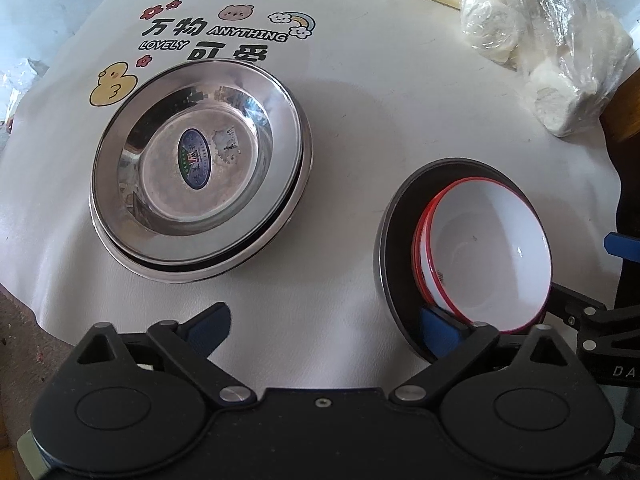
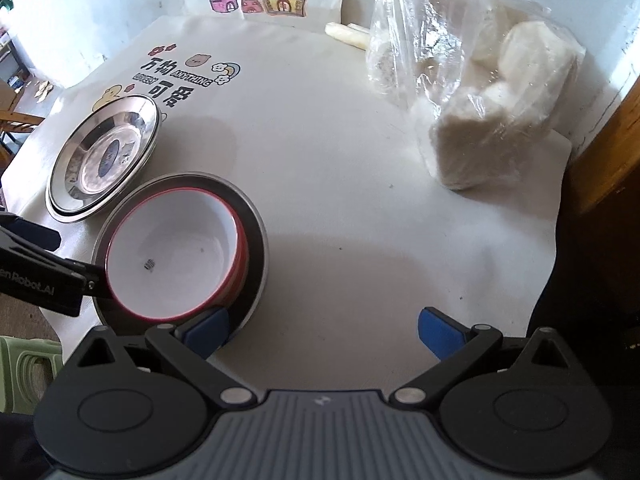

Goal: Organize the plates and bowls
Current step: 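Move both tools to opposite sides of the steel bowl rim, then close the left tool on the steel bowl rim while the right tool grips the opposite rim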

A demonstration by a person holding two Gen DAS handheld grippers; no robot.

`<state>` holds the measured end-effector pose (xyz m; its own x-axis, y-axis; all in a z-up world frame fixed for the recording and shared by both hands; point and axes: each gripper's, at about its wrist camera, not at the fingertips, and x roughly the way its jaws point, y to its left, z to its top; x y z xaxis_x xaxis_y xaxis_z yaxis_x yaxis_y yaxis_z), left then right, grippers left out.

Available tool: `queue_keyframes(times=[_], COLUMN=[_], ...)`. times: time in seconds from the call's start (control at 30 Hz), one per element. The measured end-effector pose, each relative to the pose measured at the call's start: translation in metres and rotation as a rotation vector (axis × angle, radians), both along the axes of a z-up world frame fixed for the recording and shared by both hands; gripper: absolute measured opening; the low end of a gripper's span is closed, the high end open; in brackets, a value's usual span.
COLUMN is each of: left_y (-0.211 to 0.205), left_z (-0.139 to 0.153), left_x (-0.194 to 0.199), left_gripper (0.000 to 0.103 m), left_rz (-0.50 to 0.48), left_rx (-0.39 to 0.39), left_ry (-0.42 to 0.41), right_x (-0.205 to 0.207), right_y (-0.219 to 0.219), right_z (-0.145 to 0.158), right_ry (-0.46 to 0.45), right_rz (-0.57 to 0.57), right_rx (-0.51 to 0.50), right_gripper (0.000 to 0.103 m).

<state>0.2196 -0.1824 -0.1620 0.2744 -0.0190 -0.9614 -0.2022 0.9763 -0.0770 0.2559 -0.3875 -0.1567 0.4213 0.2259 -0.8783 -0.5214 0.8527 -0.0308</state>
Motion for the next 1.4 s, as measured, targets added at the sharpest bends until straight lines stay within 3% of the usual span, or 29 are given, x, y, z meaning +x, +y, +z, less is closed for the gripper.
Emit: queue_keyframes(times=[0.37, 0.53, 0.7, 0.97, 1.1, 1.2, 1.4], left_y=[-0.004, -0.003, -0.005, -0.010, -0.010, -0.010, -0.010], left_z=[-0.002, -0.001, 0.000, -0.001, -0.002, -0.003, -0.003], left_x=[0.004, 0.003, 0.003, -0.001, -0.004, -0.005, -0.004], left_gripper=[0.083, 0.070, 0.051, 0.016, 0.016, 0.016, 0.016], left_rz=[0.005, 0.007, -0.006, -0.025, -0.023, -0.022, -0.025], left_rx=[-0.007, -0.029, -0.065, -0.149, -0.155, -0.157, -0.155], left_ry=[0.009, -0.002, -0.018, -0.054, -0.060, -0.060, -0.057], right_x=[0.005, 0.008, 0.006, 0.008, 0.006, 0.004, 0.003], right_y=[0.006, 0.004, 0.004, 0.002, 0.004, 0.011, 0.014], right_z=[-0.006, -0.010, -0.009, -0.009, -0.009, -0.008, -0.007], right_ry=[-0.003, 0.027, 0.054, 0.108, 0.129, 0.121, 0.120], right_rz=[0.016, -0.001, 0.025, 0.033, 0.054, 0.072, 0.086], right_rx=[-0.007, 0.020, 0.067, 0.137, 0.169, 0.165, 0.156], right_gripper=[0.102, 0.099, 0.076, 0.056, 0.034, 0.025, 0.020])
